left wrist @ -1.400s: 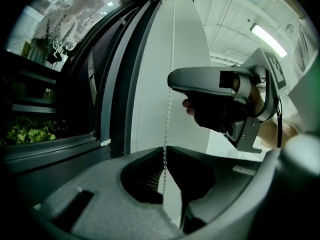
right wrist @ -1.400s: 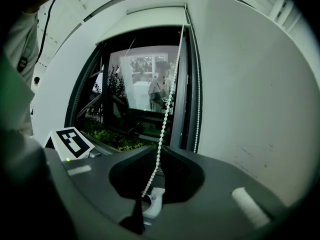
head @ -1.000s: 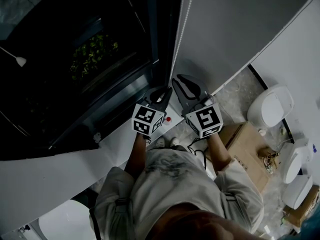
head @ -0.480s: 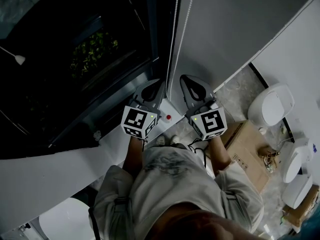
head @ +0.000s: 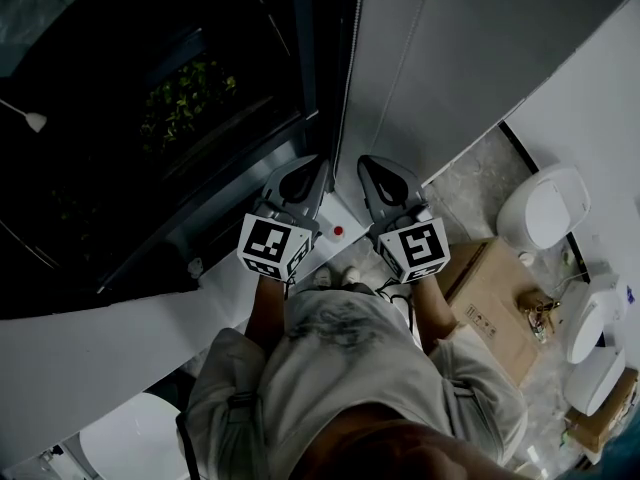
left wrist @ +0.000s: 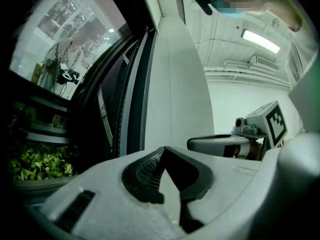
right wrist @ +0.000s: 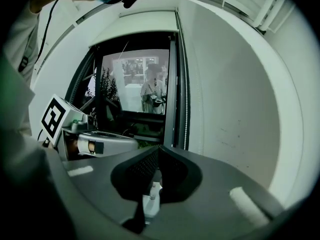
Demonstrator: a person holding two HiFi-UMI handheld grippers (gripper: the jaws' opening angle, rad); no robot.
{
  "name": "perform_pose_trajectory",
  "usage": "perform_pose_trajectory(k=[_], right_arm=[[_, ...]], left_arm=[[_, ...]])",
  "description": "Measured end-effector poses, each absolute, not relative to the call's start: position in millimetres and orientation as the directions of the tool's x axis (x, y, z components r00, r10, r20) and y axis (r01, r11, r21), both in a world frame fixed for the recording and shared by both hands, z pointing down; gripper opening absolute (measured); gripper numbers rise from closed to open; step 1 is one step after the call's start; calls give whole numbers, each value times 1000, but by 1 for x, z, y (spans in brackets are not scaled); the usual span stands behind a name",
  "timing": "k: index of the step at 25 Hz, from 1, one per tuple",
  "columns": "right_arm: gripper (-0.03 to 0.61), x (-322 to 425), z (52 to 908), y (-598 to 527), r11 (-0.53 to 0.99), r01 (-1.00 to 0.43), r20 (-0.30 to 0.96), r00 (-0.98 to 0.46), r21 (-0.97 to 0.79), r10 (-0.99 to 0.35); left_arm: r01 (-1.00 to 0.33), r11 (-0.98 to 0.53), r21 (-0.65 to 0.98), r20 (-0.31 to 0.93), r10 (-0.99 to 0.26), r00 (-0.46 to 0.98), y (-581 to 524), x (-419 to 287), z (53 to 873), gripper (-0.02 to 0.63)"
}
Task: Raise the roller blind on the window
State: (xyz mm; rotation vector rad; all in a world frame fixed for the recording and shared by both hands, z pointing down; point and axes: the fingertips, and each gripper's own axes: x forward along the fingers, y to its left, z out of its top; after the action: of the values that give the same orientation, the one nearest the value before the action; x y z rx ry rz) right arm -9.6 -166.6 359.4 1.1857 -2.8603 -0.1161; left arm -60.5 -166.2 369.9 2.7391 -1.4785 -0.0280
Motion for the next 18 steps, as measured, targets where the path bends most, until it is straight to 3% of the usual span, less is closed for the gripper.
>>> perform_pose_trajectory(k=[18], right_arm=[[8, -7, 362, -167, 702, -706, 21, -703, 92, -711]], left_arm=[[-843, -537, 38, -8, -843, 537, -167, -62, 370, 5]])
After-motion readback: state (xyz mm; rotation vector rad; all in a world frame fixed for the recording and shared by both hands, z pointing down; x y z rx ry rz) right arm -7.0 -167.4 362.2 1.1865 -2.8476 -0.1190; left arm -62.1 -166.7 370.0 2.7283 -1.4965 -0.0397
